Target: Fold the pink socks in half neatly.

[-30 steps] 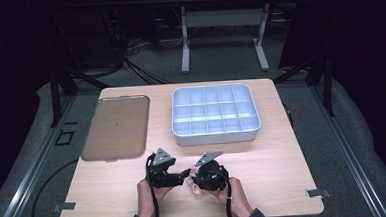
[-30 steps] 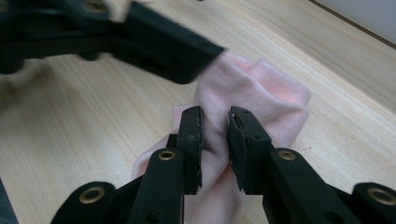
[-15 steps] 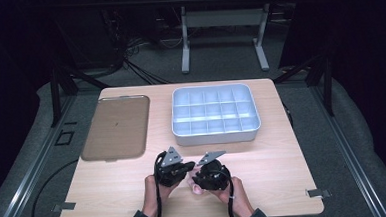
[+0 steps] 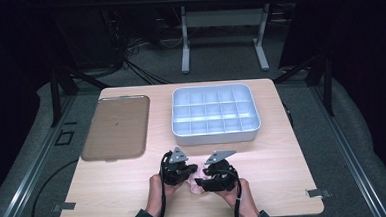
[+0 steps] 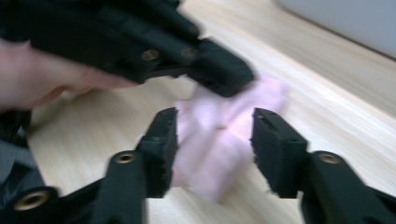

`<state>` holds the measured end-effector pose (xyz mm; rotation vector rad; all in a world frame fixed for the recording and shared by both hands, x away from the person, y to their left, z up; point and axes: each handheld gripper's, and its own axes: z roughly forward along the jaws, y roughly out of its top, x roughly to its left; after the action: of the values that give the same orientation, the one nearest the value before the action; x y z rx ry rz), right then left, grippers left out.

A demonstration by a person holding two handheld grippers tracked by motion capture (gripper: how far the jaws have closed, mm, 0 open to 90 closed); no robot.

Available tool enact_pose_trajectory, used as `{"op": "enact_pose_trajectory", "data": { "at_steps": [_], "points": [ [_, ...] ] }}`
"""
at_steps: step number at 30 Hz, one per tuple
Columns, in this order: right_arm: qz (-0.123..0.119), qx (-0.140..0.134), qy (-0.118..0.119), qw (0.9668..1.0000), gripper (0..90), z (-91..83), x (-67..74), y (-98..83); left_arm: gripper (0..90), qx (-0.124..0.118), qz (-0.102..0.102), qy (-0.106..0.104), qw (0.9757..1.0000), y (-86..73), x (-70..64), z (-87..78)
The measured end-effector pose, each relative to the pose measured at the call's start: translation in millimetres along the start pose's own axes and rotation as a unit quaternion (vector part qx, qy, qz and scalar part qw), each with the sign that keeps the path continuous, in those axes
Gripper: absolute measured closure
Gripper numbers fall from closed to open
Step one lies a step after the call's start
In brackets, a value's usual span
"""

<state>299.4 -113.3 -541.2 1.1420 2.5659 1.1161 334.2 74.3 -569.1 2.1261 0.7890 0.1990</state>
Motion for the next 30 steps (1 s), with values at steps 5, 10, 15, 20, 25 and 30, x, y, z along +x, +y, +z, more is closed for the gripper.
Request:
{"op": "enact_pose_trajectory", "data": {
  "at_steps": [5,10,15,20,25,30],
  "points": [
    [0.054,0.011,-0.025,0.9982,28.3,9.5,-3.8,-1.2,90.0,-0.001,-0.005,0.001,1.0,-0.2,0.1,0.2],
    [0.048,0.037,-0.053,0.9968,26.9,27.0,5.2,-2.3,90.0,-0.002,-0.009,-0.001,1.0,-0.8,0.4,-0.1],
    [0.026,0.043,-0.082,0.9954,31.4,40.6,14.7,-4.5,90.0,-0.004,-0.016,-0.006,0.9998,-2.7,2.8,-1.6],
    [0.006,0.045,-0.083,0.9955,40.6,41.6,19.6,-3.5,90.0,-0.007,-0.02,-0.006,0.9998,-4.1,5.0,-3.0],
    [0.008,0.041,-0.074,0.9964,52.4,39.8,17.6,-3.9,88.3,-0.008,-0.021,-0.007,0.9997,-4.4,7.7,-4.8],
    [0.004,0.044,-0.066,0.9969,61.8,37.7,13.9,-4.4,70.1,-0.018,-0.024,0.003,0.9995,-3.5,11.8,-11.6]
  ]
}}
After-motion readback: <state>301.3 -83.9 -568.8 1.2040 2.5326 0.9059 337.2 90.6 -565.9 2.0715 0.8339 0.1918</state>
